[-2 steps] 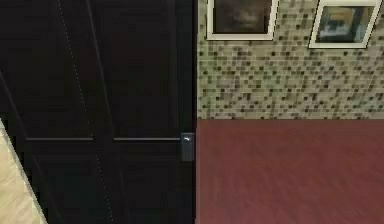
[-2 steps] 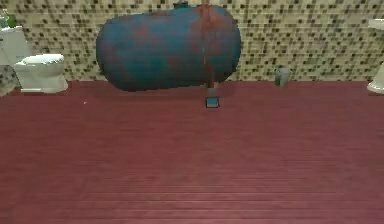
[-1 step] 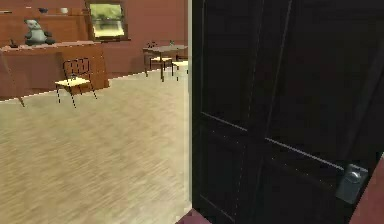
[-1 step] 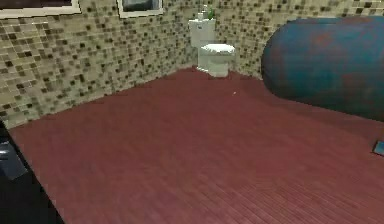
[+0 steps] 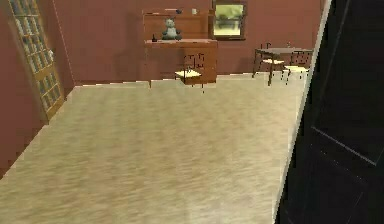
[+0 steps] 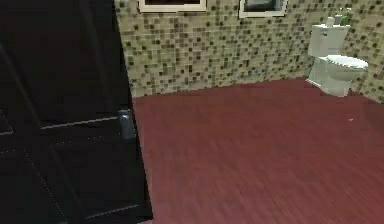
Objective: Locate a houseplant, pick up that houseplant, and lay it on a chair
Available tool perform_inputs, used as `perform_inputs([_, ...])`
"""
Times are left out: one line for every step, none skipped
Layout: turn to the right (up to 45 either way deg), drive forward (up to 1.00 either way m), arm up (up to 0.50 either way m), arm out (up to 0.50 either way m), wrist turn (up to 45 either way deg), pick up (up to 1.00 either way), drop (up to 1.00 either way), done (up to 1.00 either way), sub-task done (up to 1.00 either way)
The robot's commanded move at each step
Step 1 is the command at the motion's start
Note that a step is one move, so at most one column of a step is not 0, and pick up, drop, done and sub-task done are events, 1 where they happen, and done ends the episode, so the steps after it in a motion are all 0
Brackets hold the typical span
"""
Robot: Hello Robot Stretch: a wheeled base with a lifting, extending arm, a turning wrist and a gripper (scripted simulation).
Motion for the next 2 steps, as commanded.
perform_inputs([0.0,1.0,0.0,0.0,0.0,0.0,0.0,0.0,0.0])
perform_inputs([-6.0,0.0,0.0,0.0,0.0,0.0,0.0,0.0,0.0])
